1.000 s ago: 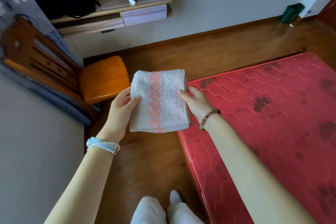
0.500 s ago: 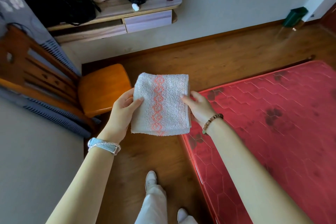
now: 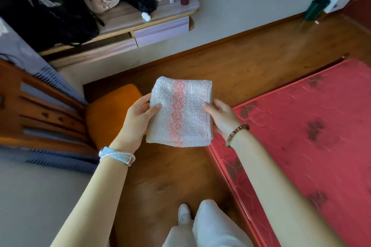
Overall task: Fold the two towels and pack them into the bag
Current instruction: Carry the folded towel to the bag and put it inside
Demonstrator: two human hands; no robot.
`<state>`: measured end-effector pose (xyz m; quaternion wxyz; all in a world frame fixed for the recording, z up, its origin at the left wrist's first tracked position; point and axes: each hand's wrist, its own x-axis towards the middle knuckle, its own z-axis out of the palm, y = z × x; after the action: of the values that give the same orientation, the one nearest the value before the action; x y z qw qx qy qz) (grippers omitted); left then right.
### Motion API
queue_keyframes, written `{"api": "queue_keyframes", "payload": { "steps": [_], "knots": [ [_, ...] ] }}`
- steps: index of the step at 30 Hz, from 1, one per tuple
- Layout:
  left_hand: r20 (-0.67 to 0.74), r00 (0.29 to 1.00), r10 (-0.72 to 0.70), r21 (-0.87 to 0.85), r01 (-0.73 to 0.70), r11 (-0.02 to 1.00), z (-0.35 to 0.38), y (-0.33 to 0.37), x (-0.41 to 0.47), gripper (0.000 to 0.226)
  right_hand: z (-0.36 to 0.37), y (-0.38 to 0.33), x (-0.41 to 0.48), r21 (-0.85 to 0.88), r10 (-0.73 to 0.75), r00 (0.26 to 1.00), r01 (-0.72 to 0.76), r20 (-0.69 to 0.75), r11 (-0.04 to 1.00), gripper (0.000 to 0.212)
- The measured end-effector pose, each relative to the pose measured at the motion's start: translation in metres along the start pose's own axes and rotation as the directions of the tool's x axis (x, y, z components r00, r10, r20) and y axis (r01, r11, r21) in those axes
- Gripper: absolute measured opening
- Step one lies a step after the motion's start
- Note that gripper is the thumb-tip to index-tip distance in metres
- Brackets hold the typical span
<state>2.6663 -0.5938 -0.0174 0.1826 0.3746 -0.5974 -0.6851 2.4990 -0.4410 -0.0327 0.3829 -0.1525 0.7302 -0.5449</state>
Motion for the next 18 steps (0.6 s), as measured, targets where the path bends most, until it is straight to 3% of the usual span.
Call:
{"api": "queue_keyframes", "payload": {
  "steps": [7, 11, 18],
  "knots": [
    [0.012, 1.000, -0.012, -0.037, 0.013, 0.999, -0.002, 0.005, 0.052, 0.036, 0.007, -0.015, 0.048, 0.024, 0.048, 0.998, -0.048, -0.030, 0.999, 0.068],
    [0.010, 1.000, -0.025, -0.044, 0.025, 0.999, 0.004, 0.012, 0.094, 0.036, 0.002, -0.022, 0.080, 0.047, 0.072, 0.997, -0.070, -0.037, 0.996, 0.058],
    [0.020, 0.997, -0.072, -0.023, 0.072, 0.997, 0.022, 0.027, 0.181, 0.034, -0.013, -0.035, 0.159, 0.087, 0.104, 0.991, -0.097, -0.087, 0.991, 0.117]
  ]
}}
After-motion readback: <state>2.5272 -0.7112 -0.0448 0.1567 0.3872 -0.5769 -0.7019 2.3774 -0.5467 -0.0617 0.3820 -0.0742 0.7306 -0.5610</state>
